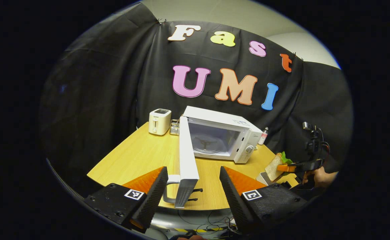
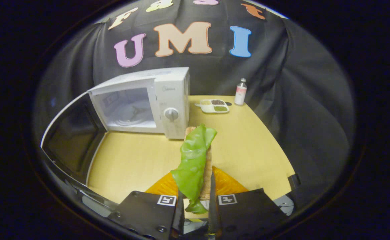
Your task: Open the microwave oven with the left hand, put the food in, and close the microwave oven.
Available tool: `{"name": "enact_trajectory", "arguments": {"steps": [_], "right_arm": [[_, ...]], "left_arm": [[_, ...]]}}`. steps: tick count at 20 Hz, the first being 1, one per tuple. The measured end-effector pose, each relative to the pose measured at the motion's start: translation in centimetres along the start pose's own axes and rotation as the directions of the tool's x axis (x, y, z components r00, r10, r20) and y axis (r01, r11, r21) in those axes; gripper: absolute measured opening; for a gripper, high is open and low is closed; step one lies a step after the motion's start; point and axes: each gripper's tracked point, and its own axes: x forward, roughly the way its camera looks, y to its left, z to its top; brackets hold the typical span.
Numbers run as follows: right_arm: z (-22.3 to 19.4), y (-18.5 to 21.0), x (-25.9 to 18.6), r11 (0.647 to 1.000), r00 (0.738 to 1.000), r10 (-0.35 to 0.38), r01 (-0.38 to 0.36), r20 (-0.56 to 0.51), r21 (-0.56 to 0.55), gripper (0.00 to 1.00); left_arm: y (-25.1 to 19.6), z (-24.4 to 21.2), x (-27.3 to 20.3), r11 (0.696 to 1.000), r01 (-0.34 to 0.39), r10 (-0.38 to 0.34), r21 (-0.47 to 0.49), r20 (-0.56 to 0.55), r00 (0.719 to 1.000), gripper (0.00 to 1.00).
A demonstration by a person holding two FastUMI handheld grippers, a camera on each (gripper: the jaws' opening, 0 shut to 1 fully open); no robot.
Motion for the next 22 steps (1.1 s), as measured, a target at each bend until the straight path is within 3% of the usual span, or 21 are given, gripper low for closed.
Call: {"name": "enact_trajectory", "arguments": {"steps": [1,2,5,6,7,9,12,14,15,17,18,19,21,22], "right_arm": [[1.0,1.4,-0.1,0.999,0.999,0.030,-0.031,0.018,0.017,0.27],[1.6,2.6,0.0,0.998,0.998,0.058,-0.059,0.031,0.035,0.31],[3.4,7.6,0.3,0.978,0.985,0.162,-0.169,0.062,0.125,0.27],[3.7,9.1,0.6,0.968,0.979,0.190,-0.199,0.069,0.152,0.31],[4.0,10.6,1.0,0.957,0.973,0.217,-0.227,0.073,0.182,0.26],[4.3,14.5,1.9,0.915,0.955,0.287,-0.295,0.072,0.275,0.31],[4.8,19.5,3.9,0.816,0.924,0.375,-0.370,0.082,0.444,0.31],[5.6,21.7,5.7,0.769,0.919,0.381,-0.378,0.106,0.516,0.26],[5.9,22.4,7.2,0.753,0.927,0.359,-0.359,0.113,0.551,0.30],[6.4,24.4,9.6,0.708,0.926,0.355,-0.354,0.124,0.611,0.31],[6.9,25.5,10.4,0.682,0.924,0.360,-0.357,0.132,0.638,0.26],[7.5,26.5,11.5,0.653,0.921,0.361,-0.360,0.145,0.666,0.31],[8.6,27.7,13.7,0.604,0.926,0.335,-0.351,0.171,0.715,0.26],[8.9,28.1,14.8,0.577,0.931,0.320,-0.338,0.175,0.744,0.30]], "left_arm": [[-0.3,0.0,0.0,1.000,0.010,-0.011,0.012,0.006,1.000,0.92],[-0.2,0.1,-0.2,1.000,0.009,-0.009,0.027,0.010,1.000,0.92],[0.6,-0.2,-0.5,0.999,-0.002,0.002,0.053,0.008,1.000,0.92],[0.8,-0.3,-0.7,0.999,-0.007,0.007,0.046,0.003,1.000,0.92],[1.2,-0.6,-0.8,0.999,-0.017,0.017,0.036,-0.003,1.000,0.92],[1.9,-0.7,-1.5,0.999,-0.032,0.032,0.022,-0.006,0.999,0.92],[3.1,-0.3,-2.4,0.997,-0.056,0.056,0.045,0.000,0.998,0.92],[3.7,0.0,-2.6,0.994,-0.075,0.075,0.074,-0.001,0.997,0.92],[4.0,0.3,-2.6,0.994,-0.080,0.080,0.078,0.001,0.997,0.92],[3.8,1.4,-2.4,0.995,-0.074,0.073,0.072,0.009,0.997,0.91],[3.8,1.8,-2.3,0.995,-0.072,0.072,0.068,0.013,0.997,0.91],[4.0,2.2,-2.2,0.995,-0.075,0.074,0.066,0.016,0.997,0.91],[4.6,2.6,-2.1,0.994,-0.088,0.087,0.071,0.015,0.996,0.91],[4.9,2.6,-2.2,0.992,-0.098,0.097,0.074,0.011,0.995,0.92]]}}
